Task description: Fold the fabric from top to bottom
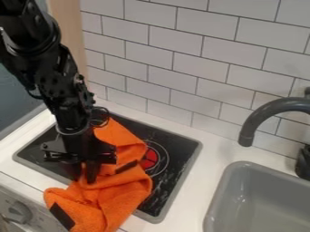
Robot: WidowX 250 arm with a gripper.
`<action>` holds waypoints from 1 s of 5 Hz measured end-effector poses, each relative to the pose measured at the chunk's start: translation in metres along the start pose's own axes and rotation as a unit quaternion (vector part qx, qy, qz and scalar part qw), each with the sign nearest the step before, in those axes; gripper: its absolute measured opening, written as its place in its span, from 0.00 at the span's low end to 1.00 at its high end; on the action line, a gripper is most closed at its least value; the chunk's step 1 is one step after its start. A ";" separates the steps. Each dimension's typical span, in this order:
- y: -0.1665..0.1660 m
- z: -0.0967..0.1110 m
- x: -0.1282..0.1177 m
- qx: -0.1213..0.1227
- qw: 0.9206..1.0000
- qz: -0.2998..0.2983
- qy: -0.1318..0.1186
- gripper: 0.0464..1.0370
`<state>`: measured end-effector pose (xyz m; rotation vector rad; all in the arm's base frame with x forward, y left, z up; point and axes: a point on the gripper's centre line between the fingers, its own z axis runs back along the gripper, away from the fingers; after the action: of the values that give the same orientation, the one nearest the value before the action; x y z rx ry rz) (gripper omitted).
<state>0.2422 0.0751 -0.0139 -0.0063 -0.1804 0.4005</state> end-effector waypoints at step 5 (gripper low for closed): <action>-0.022 0.097 0.034 -0.057 0.996 -0.030 -0.066 0.96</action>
<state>0.2650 0.0649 0.0882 -0.0869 -0.3333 0.3305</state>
